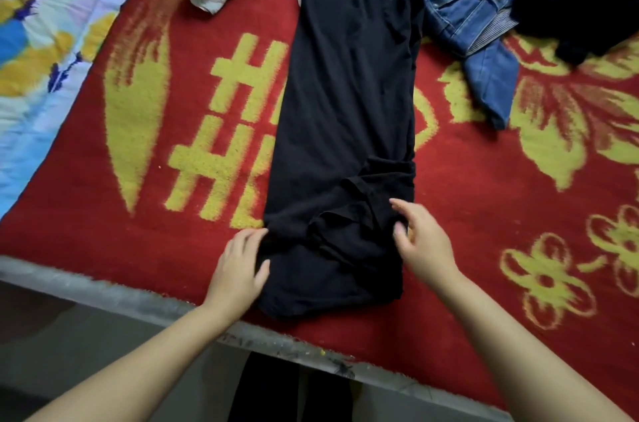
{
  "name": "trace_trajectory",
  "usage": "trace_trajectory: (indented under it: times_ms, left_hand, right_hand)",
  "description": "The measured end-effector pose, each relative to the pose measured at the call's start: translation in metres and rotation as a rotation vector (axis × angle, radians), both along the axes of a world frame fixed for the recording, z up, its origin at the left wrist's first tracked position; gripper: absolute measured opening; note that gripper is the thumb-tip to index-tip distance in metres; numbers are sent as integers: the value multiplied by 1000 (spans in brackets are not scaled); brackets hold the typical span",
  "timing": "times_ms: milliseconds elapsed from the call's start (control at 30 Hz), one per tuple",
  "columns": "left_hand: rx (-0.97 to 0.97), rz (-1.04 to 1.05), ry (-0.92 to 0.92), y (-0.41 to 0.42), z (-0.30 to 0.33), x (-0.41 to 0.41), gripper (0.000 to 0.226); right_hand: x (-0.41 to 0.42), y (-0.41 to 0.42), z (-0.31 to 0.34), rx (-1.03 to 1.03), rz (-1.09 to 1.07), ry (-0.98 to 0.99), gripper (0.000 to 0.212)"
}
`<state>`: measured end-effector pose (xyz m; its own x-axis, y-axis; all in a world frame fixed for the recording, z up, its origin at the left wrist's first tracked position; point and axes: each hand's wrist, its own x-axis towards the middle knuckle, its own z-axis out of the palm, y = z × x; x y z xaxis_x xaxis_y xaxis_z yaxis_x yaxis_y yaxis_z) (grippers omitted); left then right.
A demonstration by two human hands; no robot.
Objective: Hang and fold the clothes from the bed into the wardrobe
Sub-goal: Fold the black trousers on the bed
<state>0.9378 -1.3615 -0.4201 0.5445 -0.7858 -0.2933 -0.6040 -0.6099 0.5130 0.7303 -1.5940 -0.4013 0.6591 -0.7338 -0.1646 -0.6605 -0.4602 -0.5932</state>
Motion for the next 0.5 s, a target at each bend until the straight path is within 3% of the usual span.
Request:
trace_trajectory:
  times_ms: [100, 167, 233, 367, 433, 500]
  left_hand:
    - [164, 290, 354, -5, 1, 3, 64]
    - [161, 308, 554, -9, 2, -3, 66]
    - [97, 346, 697, -6, 5, -7, 72]
    - [-20, 442, 955, 5, 14, 9, 73]
    - [-84, 465, 1165, 1, 25, 18, 62]
    - [-133, 560, 1337, -12, 37, 28, 53]
  right_hand:
    - [-19, 24, -23, -8, 612, 442, 94]
    - [-23, 34, -35, -98, 780, 594, 106]
    - [-22, 40, -37, -171, 796, 669, 110]
    - [-12, 49, -28, -222, 749, 693, 92]
    - [-6, 47, -19, -119, 702, 655, 84]
    - [5, 33, -1, 137, 562, 485, 68]
